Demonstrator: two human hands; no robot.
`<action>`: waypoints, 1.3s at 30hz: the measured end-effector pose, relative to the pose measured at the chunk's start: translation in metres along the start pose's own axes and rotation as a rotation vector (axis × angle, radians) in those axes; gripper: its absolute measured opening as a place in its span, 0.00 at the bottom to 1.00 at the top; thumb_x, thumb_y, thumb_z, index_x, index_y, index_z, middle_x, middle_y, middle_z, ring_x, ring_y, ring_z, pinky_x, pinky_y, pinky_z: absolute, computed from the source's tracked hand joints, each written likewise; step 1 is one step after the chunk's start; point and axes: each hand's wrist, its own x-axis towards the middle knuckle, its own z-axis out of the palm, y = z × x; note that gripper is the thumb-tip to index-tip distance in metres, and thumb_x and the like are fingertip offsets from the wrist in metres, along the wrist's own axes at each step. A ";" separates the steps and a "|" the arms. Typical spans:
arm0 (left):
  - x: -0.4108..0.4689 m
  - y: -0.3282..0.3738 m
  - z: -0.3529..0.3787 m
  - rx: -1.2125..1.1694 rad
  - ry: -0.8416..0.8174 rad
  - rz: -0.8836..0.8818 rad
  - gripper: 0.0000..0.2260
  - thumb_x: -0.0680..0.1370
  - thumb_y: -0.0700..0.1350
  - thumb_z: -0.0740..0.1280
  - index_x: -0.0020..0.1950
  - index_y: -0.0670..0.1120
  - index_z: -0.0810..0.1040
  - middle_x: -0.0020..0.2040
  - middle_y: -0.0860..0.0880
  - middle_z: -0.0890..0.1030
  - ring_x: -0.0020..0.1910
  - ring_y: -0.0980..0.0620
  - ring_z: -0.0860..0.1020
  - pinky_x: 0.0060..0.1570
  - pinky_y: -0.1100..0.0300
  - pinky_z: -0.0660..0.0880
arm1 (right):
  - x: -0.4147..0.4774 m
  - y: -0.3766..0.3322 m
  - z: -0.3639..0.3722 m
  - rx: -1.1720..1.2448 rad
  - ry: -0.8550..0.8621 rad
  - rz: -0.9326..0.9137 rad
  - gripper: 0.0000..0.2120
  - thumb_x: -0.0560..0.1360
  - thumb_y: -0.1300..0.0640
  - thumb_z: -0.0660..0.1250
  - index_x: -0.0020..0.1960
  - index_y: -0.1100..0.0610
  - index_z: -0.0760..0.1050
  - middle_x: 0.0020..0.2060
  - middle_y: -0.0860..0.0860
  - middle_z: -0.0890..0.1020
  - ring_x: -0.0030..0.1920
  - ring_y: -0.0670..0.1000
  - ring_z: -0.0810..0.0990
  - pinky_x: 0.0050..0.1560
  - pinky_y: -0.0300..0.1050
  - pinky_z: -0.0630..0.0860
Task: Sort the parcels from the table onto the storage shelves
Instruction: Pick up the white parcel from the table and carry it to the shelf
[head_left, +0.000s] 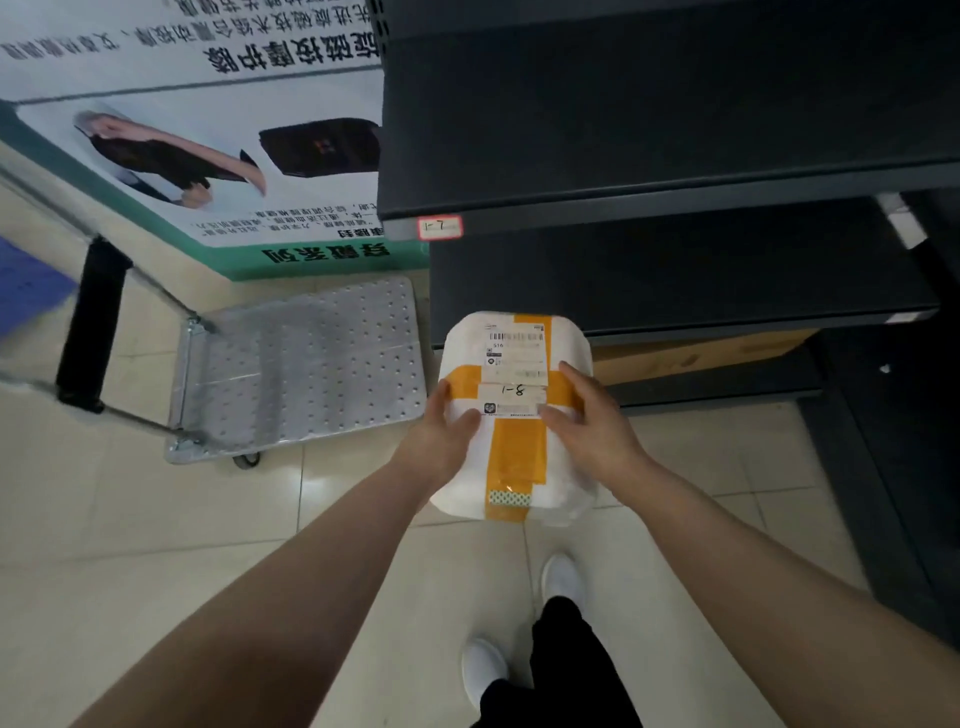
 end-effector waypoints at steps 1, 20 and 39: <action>0.020 0.005 0.003 0.000 0.017 0.001 0.26 0.83 0.55 0.56 0.79 0.59 0.50 0.71 0.45 0.70 0.64 0.40 0.74 0.64 0.41 0.72 | 0.021 0.001 0.000 -0.016 -0.002 0.001 0.29 0.77 0.46 0.64 0.75 0.39 0.56 0.72 0.47 0.61 0.68 0.52 0.67 0.65 0.54 0.70; 0.198 0.046 0.037 0.637 0.169 0.353 0.35 0.79 0.54 0.64 0.79 0.57 0.45 0.80 0.47 0.44 0.77 0.40 0.51 0.71 0.41 0.61 | 0.204 0.022 -0.015 -0.612 -0.021 -0.451 0.28 0.80 0.51 0.61 0.77 0.45 0.54 0.78 0.46 0.47 0.75 0.55 0.60 0.66 0.54 0.70; 0.207 0.071 0.027 0.679 0.185 0.304 0.41 0.79 0.45 0.67 0.78 0.60 0.39 0.80 0.47 0.40 0.76 0.38 0.58 0.64 0.45 0.70 | 0.220 -0.014 -0.019 -0.879 0.012 -0.380 0.30 0.80 0.53 0.61 0.77 0.46 0.51 0.77 0.50 0.50 0.73 0.59 0.61 0.65 0.58 0.68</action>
